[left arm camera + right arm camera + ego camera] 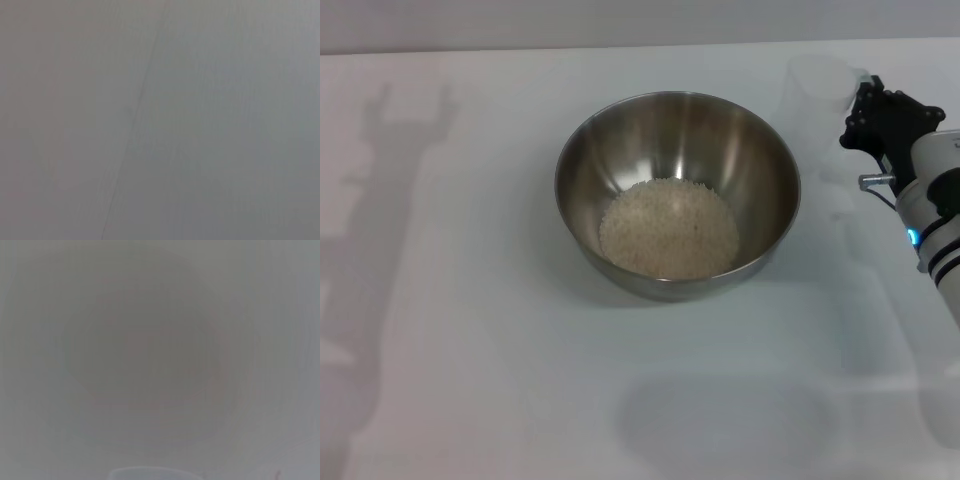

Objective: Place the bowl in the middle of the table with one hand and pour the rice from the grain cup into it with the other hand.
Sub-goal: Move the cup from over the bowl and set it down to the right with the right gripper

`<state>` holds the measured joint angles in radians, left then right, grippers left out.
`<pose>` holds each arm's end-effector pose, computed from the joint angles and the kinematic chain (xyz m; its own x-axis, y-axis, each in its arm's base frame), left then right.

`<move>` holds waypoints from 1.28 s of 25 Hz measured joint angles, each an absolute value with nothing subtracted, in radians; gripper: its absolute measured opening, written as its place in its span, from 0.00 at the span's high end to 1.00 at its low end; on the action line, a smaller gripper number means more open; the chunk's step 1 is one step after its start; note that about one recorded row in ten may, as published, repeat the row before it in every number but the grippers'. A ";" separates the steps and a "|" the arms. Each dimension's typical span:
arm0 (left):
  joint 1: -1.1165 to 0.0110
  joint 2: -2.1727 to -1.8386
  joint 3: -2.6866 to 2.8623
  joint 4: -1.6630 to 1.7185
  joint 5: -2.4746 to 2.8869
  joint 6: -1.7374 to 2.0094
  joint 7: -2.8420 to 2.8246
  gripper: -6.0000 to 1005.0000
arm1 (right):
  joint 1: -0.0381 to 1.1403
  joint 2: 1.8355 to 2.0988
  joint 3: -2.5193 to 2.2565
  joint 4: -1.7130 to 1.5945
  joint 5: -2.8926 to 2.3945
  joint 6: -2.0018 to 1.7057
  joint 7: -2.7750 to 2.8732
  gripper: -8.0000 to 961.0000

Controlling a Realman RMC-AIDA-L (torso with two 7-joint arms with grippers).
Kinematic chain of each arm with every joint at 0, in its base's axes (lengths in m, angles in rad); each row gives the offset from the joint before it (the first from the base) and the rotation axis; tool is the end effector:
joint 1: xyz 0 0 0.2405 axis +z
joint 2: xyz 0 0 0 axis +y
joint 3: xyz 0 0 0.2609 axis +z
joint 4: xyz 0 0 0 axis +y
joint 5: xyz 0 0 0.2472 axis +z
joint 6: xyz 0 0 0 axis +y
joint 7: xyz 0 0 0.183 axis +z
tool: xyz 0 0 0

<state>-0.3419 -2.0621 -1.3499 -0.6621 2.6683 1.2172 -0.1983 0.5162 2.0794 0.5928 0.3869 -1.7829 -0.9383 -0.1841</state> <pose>-0.2381 0.4255 0.0533 0.4232 -0.4860 0.7647 0.8052 -0.1853 -0.5634 0.3122 0.4194 -0.0887 0.7230 -0.0818 -0.6860 -0.6908 -0.0963 -0.7166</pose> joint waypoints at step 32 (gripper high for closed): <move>-0.333 -2.062 -1.345 -0.663 2.671 1.248 -0.206 0.16 | 0.550 2.078 0.580 0.347 -1.821 -0.836 -0.183 0.89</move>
<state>-0.3330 -2.0616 -1.3448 -0.6627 2.6708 1.2478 -0.2055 0.5502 2.0784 0.5801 0.3473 -1.8213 -0.8360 -0.1826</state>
